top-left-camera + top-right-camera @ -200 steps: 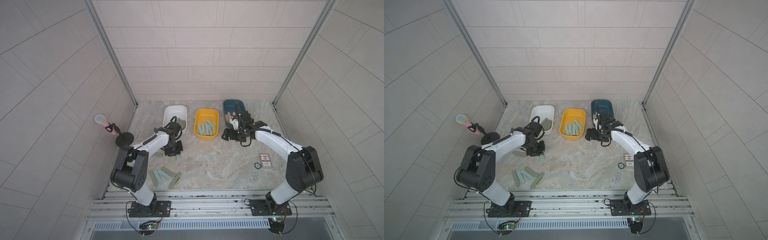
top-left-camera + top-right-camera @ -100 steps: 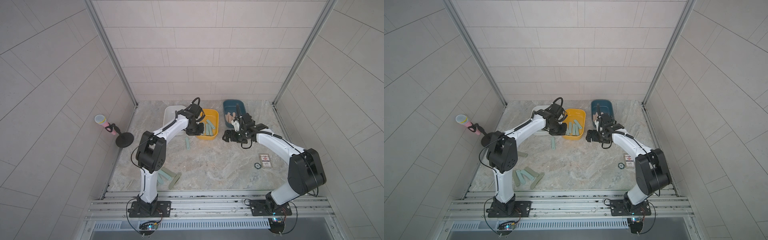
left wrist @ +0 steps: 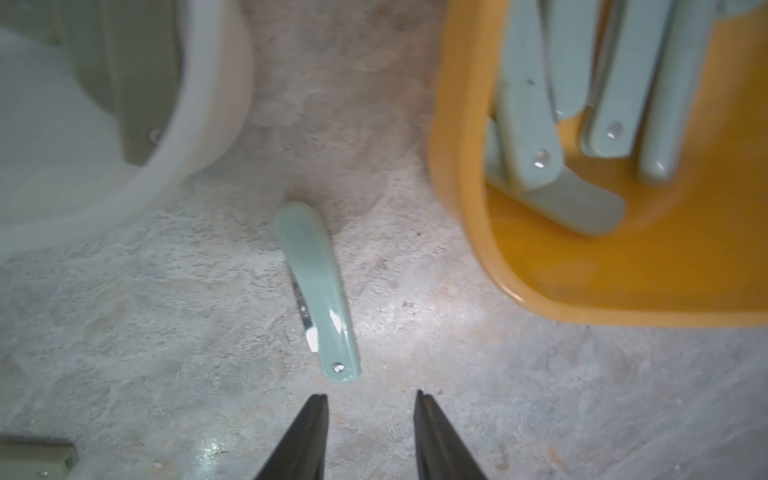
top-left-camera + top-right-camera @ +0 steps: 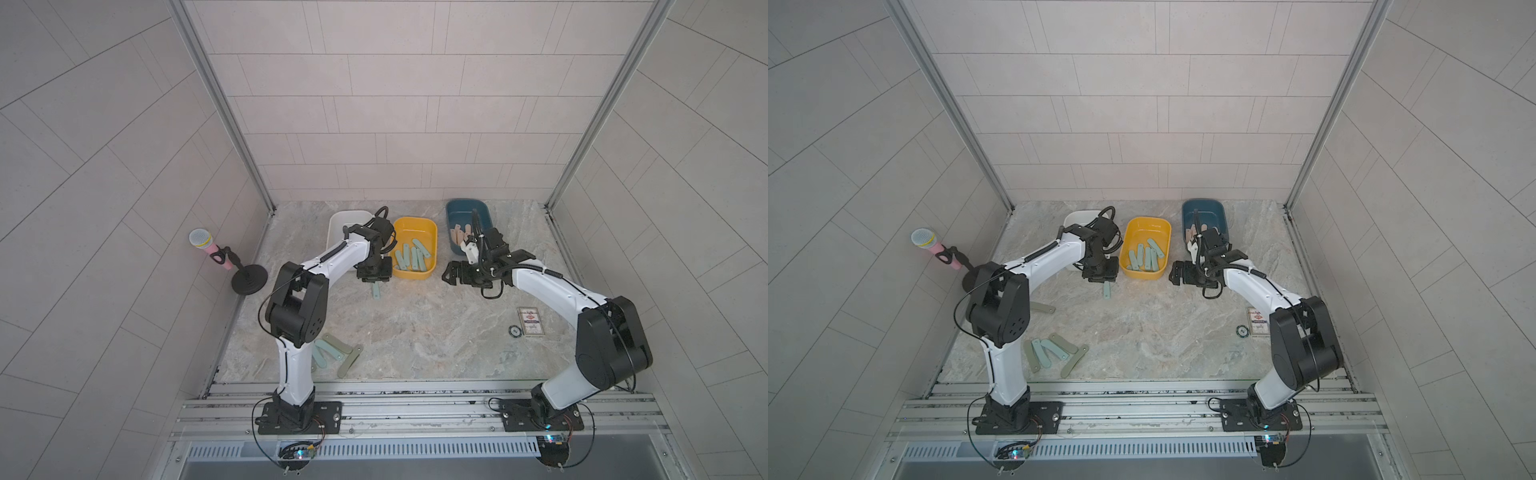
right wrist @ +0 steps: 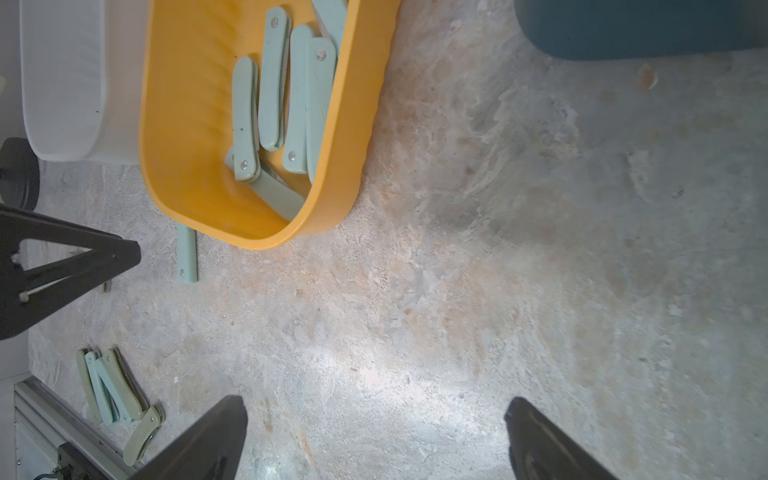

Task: Place the fruit knives into the storage box by color
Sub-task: Pick up the fruit knife from the center of the board.

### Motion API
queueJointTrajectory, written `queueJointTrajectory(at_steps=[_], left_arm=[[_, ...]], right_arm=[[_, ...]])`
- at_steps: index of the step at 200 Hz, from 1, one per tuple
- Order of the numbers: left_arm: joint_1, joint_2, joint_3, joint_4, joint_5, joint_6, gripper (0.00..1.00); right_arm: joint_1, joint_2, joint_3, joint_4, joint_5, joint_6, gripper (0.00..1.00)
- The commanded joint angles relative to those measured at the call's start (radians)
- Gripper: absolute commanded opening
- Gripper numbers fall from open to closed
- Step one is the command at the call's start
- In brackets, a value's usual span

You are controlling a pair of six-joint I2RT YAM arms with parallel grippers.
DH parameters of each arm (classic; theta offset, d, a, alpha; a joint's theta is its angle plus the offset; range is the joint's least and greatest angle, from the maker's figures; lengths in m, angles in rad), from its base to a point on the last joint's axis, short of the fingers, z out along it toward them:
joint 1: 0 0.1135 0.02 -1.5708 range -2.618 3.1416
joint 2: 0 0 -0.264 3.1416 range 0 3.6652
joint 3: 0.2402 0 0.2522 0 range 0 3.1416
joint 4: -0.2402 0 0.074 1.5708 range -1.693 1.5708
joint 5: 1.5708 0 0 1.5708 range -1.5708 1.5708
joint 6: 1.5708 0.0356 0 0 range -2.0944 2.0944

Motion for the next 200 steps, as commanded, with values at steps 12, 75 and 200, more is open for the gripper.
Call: queueJointTrajectory(at_steps=[12,75,200], left_arm=[[0.039,0.081,0.043,-0.039,-0.076,0.029,0.52],[0.032,0.207,0.143,-0.046,-0.059,0.034,0.59],[0.007,0.251,0.107,-0.042,-0.057,0.009,0.43]], right_arm=[[0.01,-0.016,0.003,0.003,-0.011,0.004,1.0],[0.009,-0.011,0.012,0.004,-0.016,0.004,1.0],[0.004,-0.014,0.012,0.006,-0.041,0.007,1.0]])
